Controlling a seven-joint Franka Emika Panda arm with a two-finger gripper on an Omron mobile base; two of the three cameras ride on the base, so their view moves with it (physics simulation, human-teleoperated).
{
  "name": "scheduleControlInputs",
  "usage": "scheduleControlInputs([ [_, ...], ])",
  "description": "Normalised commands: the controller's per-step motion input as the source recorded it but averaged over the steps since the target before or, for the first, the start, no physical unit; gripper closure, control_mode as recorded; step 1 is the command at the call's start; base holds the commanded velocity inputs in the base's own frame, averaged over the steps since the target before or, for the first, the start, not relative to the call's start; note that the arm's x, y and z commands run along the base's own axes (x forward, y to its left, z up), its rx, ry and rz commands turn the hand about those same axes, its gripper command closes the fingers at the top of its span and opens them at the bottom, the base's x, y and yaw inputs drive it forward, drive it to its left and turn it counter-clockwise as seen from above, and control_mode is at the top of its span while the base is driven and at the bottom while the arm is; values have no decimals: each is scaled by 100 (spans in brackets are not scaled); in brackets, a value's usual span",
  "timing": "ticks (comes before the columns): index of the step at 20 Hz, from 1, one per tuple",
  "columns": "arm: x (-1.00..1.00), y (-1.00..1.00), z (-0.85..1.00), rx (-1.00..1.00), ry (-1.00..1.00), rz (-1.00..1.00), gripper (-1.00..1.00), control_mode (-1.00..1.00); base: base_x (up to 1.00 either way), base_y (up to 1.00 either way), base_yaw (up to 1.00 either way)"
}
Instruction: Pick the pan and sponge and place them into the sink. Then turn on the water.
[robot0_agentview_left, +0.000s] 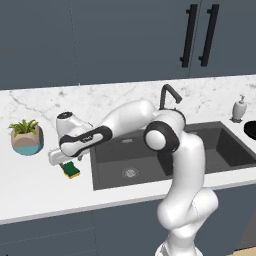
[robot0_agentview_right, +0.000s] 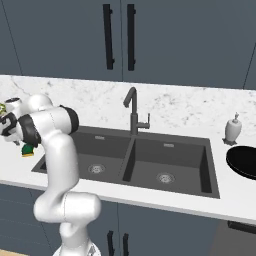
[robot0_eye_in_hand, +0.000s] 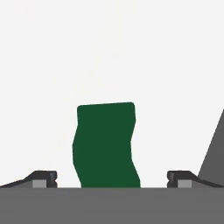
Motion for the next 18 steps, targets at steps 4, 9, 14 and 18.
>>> scheduleControlInputs([
  [4,0,0,-37,0,1,0,-100,-100,0,0,0],
  [9,0,0,-36,0,3,0,-100,-100,0,0,0],
  [14,0,0,-32,0,3,0,-100,-100,0,0,0],
  [18,0,0,-28,0,2,0,-100,-100,0,0,0],
])
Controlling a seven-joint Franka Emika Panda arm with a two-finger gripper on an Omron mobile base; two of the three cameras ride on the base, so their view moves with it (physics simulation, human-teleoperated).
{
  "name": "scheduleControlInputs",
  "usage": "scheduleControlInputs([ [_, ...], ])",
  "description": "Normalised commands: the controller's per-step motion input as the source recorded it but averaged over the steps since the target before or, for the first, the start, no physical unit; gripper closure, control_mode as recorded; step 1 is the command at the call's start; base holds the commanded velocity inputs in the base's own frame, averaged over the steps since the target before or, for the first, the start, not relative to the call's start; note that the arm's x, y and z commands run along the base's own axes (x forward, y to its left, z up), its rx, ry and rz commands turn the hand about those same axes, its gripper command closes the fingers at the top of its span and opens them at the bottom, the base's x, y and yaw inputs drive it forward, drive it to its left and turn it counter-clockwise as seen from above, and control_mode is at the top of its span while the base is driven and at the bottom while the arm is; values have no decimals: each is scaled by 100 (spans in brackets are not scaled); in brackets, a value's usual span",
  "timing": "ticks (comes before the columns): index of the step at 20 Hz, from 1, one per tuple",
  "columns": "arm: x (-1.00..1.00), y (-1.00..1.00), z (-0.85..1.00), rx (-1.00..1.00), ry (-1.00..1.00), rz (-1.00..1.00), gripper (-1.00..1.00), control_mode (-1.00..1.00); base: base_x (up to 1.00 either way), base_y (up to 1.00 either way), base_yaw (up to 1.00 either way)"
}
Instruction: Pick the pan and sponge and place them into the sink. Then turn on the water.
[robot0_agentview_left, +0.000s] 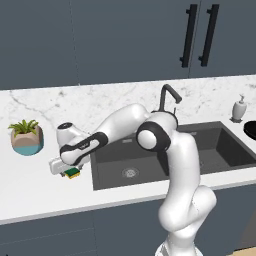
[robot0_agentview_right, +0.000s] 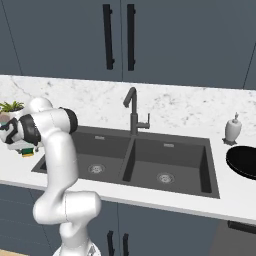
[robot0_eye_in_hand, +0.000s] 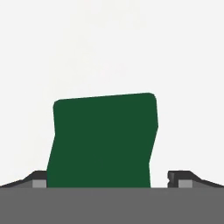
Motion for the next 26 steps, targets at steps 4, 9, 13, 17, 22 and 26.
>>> scheduleControlInputs([
  [4,0,0,-15,0,2,0,-100,-100,0,0,0],
  [9,0,0,0,0,0,0,100,-100,0,0,0],
  [13,0,0,0,0,0,0,100,-100,0,0,0],
  [17,-28,-18,3,7,-3,0,100,-100,0,0,0],
  [22,-63,-52,83,8,-2,1,100,-100,0,0,0],
  [26,-79,-77,100,1,0,0,100,-100,0,0,0],
])
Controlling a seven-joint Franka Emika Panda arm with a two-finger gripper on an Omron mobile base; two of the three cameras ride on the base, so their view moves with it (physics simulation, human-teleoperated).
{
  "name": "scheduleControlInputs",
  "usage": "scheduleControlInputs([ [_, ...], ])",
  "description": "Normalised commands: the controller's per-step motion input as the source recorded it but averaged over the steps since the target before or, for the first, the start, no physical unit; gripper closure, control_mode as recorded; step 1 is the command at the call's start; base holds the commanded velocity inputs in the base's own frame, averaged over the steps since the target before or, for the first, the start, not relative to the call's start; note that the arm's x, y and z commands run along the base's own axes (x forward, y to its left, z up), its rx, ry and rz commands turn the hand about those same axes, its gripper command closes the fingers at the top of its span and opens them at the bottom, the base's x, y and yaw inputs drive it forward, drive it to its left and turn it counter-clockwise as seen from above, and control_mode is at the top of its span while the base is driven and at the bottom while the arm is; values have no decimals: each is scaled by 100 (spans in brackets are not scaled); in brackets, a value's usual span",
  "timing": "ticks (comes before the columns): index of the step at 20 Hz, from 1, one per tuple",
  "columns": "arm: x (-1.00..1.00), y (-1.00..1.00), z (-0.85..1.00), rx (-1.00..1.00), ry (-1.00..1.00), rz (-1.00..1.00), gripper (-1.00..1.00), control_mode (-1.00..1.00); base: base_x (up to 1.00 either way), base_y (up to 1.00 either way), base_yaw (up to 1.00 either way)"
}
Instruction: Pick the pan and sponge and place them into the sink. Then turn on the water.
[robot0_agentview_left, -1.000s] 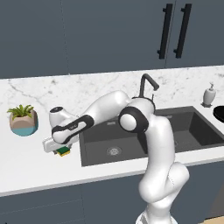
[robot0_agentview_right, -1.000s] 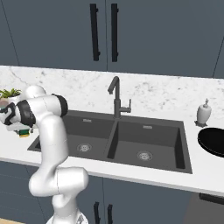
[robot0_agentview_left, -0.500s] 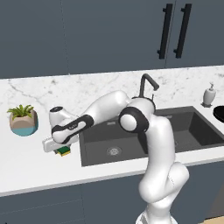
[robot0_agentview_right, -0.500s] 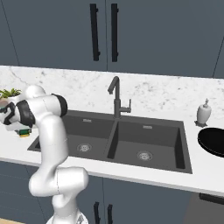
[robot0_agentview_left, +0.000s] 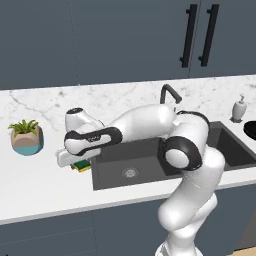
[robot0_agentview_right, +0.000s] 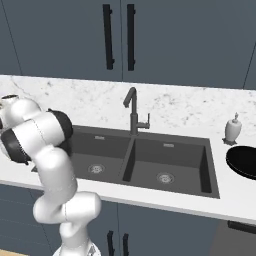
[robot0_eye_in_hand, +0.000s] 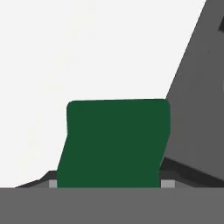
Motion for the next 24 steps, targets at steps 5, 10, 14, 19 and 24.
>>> scheduleControlInputs([
  [5,-65,-87,100,0,0,0,100,-100,0,0,0],
  [10,-47,-100,100,0,1,0,100,-100,0,0,0],
  [14,-32,-100,99,0,4,0,100,-100,0,0,0],
  [19,-27,-93,23,0,1,-2,100,-100,0,0,0],
  [24,0,-63,0,0,-1,0,100,-100,0,0,0],
])
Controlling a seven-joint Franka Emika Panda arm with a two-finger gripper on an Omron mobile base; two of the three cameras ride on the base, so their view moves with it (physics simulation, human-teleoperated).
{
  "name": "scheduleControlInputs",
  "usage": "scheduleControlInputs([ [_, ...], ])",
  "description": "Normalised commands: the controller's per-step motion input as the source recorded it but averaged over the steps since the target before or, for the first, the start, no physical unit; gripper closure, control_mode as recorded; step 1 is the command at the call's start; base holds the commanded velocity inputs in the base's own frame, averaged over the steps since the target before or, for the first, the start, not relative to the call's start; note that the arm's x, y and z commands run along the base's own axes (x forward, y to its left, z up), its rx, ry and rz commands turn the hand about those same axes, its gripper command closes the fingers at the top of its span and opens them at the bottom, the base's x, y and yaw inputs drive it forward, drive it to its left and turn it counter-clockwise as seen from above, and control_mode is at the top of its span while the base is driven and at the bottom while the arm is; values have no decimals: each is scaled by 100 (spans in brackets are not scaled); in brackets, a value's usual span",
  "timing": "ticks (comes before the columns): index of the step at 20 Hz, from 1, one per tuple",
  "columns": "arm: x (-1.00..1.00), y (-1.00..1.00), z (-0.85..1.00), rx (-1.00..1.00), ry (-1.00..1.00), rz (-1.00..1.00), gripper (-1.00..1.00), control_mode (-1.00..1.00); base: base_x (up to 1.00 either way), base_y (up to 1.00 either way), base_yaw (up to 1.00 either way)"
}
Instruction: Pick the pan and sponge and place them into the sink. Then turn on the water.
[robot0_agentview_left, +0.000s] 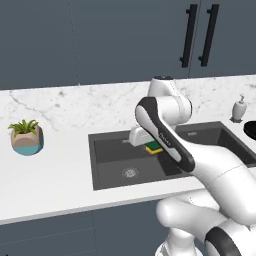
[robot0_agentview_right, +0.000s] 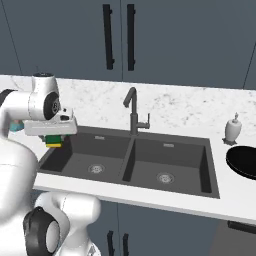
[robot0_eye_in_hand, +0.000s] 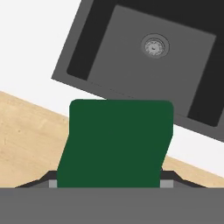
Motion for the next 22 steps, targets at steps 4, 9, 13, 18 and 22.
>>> scheduleControlInputs([
  [4,-8,-71,0,0,0,2,100,-100,0,0,0],
  [9,-3,-90,0,0,0,-1,100,-100,0,0,0],
  [13,0,-100,0,0,2,-12,100,-100,0,0,0],
  [18,12,-100,-10,-4,2,-15,100,-100,0,0,0],
  [22,46,-100,-26,-5,0,-14,100,-100,0,0,0],
])
